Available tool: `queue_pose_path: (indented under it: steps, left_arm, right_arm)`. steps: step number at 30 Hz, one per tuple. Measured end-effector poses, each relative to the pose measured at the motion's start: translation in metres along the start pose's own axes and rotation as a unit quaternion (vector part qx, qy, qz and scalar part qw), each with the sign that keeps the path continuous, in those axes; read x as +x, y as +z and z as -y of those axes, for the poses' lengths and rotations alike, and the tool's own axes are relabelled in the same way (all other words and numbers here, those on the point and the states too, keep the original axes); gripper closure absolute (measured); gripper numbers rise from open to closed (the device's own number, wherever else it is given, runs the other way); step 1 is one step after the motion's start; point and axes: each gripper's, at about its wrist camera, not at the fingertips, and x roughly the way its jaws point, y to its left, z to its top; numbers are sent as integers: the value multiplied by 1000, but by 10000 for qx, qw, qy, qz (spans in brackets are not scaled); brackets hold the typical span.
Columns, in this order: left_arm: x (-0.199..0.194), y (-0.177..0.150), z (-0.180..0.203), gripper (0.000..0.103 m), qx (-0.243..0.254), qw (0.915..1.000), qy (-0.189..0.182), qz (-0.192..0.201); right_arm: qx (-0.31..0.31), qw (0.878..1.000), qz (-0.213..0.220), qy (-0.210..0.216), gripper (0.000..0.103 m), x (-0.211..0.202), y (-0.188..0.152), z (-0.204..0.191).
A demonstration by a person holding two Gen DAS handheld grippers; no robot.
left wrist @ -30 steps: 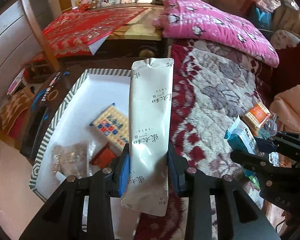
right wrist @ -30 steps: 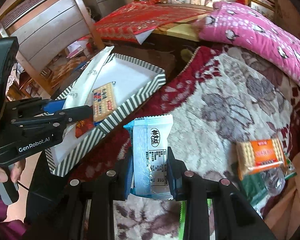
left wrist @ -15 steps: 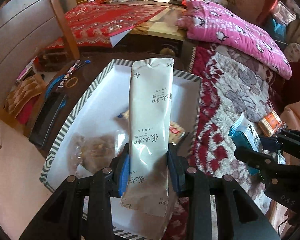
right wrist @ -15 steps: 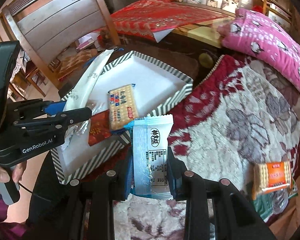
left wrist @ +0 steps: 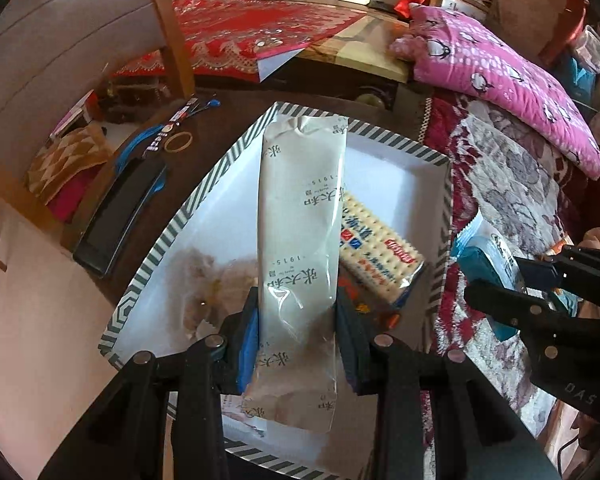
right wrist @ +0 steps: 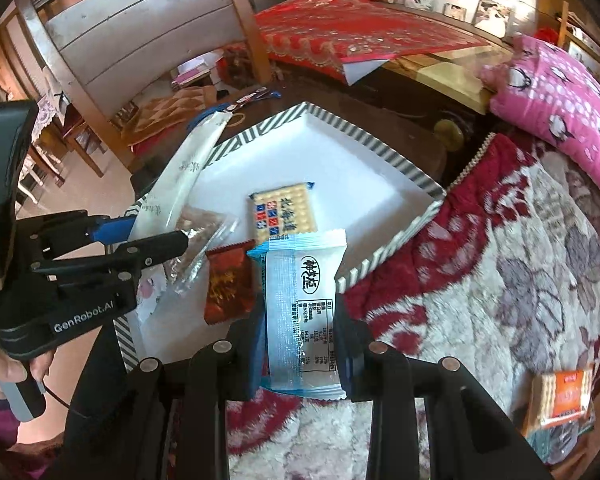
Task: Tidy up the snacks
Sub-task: 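Lower both snacks into the tray and open both tools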
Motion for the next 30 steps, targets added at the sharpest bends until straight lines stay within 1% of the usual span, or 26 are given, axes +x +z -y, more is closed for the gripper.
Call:
queue_pose_path:
  steps: [14,22,30]
  left_arm:
    - [12,-3,-16,69,-176,9998,38,-103]
    - [20,-3,-23,69,-255,9995,42,-174]
    - [23,-3,-27,69,-281,9994,42,-189]
  right_arm:
    - [-142,9998,-145,90,71,22,12,-17]
    - [-183,9995,-227,147,71,38,22,-21]
    - [-202,9992,-306,175,71,48,24,-23]
